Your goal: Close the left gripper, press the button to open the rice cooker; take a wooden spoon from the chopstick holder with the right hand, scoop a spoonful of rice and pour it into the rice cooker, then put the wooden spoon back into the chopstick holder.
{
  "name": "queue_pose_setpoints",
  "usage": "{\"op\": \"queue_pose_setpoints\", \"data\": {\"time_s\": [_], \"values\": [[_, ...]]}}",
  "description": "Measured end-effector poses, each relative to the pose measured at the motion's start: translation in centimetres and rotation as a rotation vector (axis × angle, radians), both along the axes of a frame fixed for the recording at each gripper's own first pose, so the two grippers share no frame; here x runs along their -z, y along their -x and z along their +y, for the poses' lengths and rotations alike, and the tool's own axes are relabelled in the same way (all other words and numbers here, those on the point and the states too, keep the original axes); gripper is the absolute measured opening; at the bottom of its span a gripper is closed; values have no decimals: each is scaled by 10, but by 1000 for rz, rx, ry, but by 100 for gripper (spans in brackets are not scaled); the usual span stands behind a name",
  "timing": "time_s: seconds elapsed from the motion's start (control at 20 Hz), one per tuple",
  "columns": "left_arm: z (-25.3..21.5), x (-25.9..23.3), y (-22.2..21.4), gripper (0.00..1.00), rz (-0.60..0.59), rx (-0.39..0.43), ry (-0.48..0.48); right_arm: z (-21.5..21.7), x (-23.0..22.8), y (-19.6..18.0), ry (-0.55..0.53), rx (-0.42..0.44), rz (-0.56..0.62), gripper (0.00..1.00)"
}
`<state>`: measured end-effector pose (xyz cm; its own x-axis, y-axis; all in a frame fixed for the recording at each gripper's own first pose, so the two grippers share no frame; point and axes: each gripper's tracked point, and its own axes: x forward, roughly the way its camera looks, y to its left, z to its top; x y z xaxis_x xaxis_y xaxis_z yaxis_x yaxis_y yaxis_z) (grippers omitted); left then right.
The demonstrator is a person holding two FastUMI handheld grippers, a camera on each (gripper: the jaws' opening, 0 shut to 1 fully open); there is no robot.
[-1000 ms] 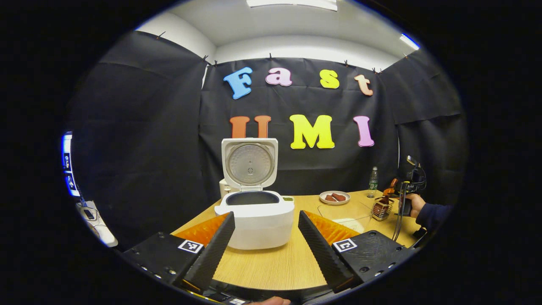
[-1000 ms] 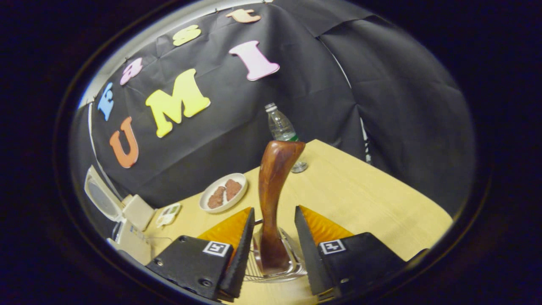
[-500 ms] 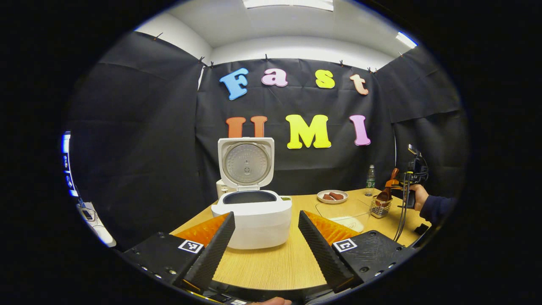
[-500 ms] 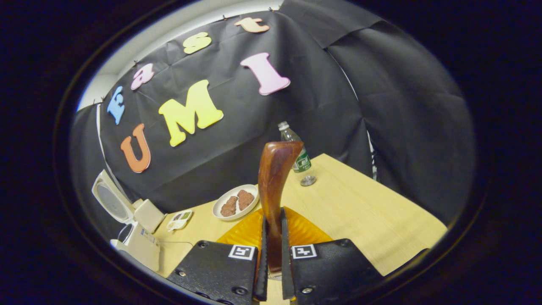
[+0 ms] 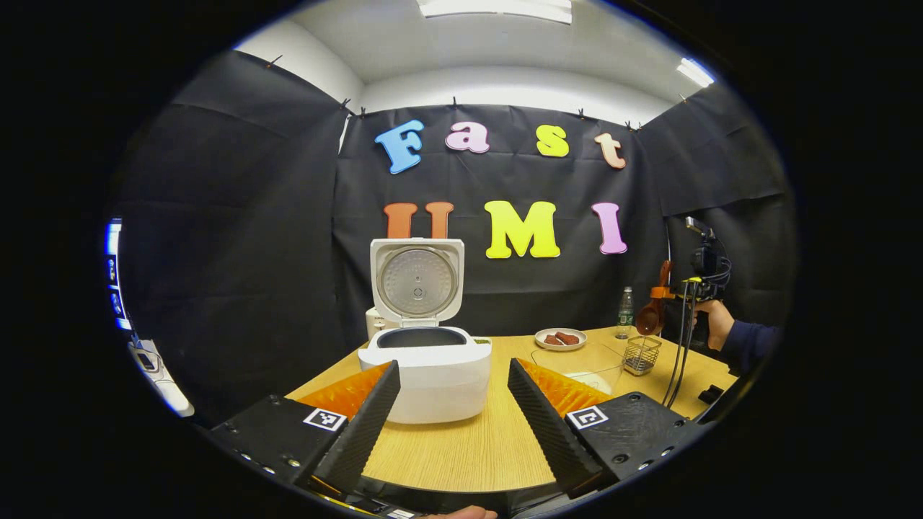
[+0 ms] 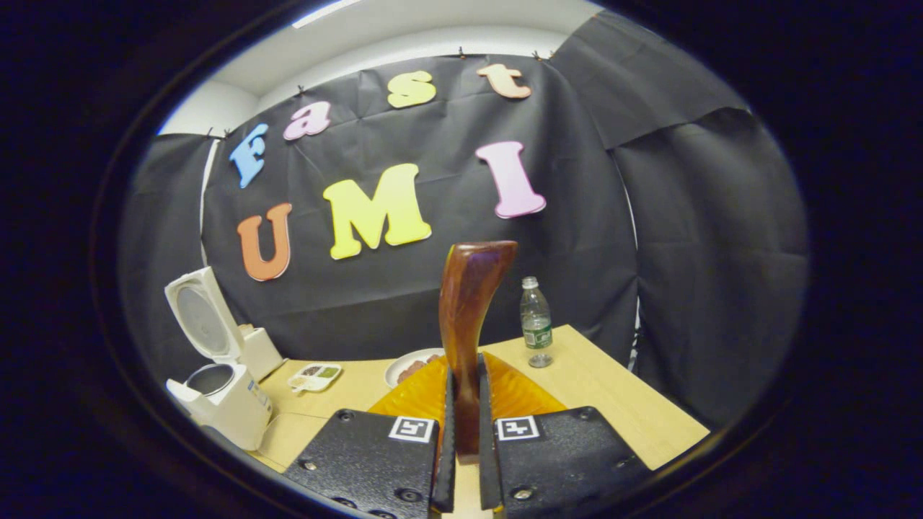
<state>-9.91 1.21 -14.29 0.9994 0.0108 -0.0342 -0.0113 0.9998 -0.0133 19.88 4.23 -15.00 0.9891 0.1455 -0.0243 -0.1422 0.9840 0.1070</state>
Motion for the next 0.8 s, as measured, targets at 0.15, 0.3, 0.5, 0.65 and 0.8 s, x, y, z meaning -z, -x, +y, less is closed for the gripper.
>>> {"op": "queue_pose_setpoints", "data": {"time_s": [0.15, 0.3, 0.5, 0.65, 0.8], "values": [[6, -1, 3, 95, -1, -12, -9, 30, -1, 11, 44, -19, -10, 18], [8, -9, 9, 95, -26, -11, -4, 73, 2, 27, 91, -75, -31, 18], [11, -10, 13, 95, -40, -11, 5, 125, 18, 42, 174, -109, -69, 16], [15, -6, 15, 95, -31, -16, 12, 152, 49, 42, 218, -98, -52, 14], [20, -3, 15, 95, -26, -23, 25, 173, 86, 34, 214, -92, 4, 14]]}}
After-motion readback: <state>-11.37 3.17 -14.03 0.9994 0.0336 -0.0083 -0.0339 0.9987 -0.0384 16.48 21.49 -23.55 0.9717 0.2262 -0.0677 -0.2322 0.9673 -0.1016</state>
